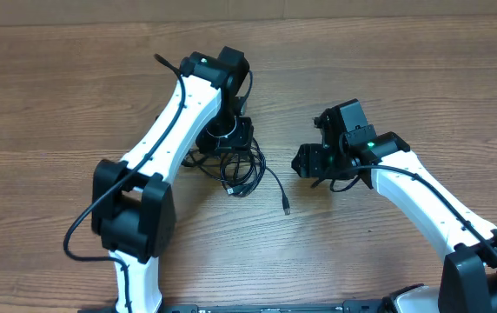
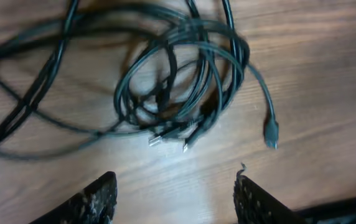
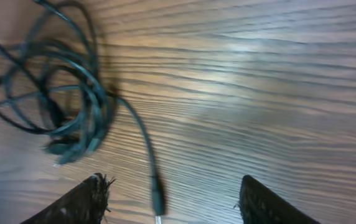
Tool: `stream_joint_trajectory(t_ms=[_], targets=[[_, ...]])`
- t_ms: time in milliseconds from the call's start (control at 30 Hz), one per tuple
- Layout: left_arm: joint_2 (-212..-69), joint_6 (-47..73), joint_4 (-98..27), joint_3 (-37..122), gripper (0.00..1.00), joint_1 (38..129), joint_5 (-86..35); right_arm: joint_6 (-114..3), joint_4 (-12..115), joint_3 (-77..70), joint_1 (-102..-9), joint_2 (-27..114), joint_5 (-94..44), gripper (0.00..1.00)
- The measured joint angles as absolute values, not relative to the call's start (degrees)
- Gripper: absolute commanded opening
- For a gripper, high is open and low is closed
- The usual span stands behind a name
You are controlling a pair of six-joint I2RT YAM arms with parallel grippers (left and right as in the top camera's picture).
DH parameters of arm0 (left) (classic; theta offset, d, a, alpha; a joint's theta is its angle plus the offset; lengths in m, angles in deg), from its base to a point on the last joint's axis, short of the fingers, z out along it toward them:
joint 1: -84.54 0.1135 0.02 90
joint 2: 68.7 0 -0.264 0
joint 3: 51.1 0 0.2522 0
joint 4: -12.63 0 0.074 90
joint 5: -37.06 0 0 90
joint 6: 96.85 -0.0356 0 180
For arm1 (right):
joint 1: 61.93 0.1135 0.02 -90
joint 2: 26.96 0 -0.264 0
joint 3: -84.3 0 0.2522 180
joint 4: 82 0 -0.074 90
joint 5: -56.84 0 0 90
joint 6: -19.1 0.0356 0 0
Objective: Untangle cables
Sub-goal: 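Lower the left gripper onto the cable bundle and grasp a loop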
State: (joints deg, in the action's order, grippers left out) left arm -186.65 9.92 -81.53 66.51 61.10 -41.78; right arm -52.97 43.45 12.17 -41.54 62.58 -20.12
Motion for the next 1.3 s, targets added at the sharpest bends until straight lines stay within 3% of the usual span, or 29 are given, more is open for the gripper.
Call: stream_joint_trajectory(t_ms=[467,967,1033,1100,1300], targets=[[-194.3,9.9,-69.9,66.5,0.56,61.1,-49.6,-52.9,39.7,12.2,-41.5,62.6,-23.4,0.7],[-194.5,9.9,-64.8,62.7,0.53,59.1,-50.3,-52.9,39.0,12.2,-41.5,62.6,-23.5,0.7],[-194.5,10.0,-64.3,60.8,0.38,59.0,-50.5,-52.9,39.0,12.2,-41.5,62.6,-23.6,0.7],[-194.5,10.1,-64.5,59.3,0.05,59.0,-50.7,-52.9,38.9,12.2,-41.5,62.6,-23.6,0.7],[-194.5,9.7,-66.3,58.9,0.04,59.0,-50.0,-52.9,38.8,12.2,-41.5,62.6,-23.6,0.71]])
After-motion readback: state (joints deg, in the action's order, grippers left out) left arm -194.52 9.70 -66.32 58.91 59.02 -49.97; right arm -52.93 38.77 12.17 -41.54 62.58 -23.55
